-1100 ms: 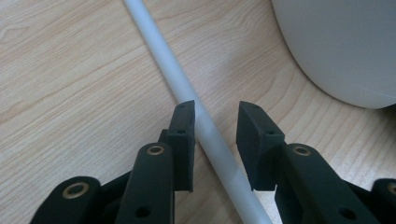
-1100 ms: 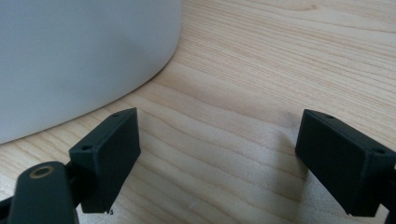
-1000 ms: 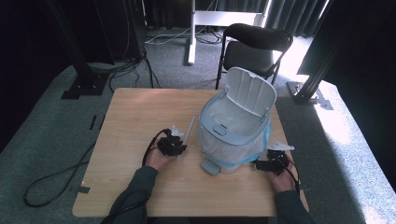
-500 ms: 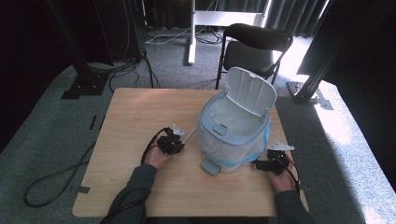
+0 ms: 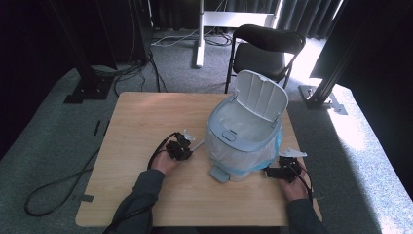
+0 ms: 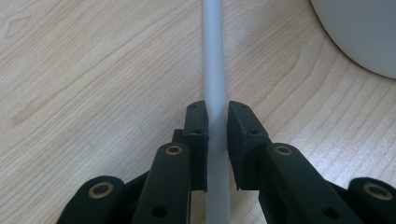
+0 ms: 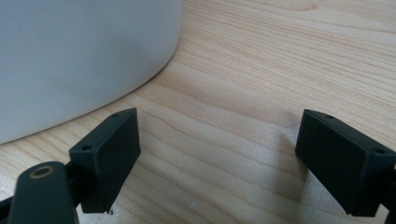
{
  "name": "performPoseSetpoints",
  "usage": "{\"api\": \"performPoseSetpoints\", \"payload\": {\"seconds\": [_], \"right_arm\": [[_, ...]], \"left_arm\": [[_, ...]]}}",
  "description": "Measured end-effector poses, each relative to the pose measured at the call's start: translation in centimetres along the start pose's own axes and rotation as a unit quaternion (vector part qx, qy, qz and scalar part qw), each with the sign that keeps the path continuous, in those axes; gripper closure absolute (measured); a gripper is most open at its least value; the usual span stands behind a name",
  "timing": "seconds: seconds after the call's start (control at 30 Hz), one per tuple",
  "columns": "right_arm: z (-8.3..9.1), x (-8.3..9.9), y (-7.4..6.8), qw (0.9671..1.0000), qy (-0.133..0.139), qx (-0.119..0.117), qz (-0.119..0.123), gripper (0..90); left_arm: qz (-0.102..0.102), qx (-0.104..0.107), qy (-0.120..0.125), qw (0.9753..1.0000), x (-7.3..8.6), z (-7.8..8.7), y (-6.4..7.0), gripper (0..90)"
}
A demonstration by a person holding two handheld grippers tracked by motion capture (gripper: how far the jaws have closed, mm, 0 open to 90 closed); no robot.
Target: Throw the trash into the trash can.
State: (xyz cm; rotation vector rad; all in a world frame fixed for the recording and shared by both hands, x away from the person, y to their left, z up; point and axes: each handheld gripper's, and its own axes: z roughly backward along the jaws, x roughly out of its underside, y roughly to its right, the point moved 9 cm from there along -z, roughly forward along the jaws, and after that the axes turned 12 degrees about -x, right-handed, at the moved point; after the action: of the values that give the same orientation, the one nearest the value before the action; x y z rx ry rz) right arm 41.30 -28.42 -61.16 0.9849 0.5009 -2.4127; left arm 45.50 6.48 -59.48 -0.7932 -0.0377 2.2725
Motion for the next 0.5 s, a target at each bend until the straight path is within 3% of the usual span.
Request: {"api": "performPoseSetpoints", "payload": {"seconds": [0.3, 0.5], "right_arm": [[0.00, 0.00, 0.00, 1.0000, 0.000, 0.000, 0.000, 12.9], [0.00, 0.00, 0.00, 1.0000, 0.000, 0.000, 0.000, 12.9]], "left_arm": [[0.005, 0.006, 0.007, 0.9999, 0.07, 0.00, -0.06, 79.1], [0.021, 0.010, 0.022, 0.9995, 0.13, 0.33, -0.39, 79.2]]}}
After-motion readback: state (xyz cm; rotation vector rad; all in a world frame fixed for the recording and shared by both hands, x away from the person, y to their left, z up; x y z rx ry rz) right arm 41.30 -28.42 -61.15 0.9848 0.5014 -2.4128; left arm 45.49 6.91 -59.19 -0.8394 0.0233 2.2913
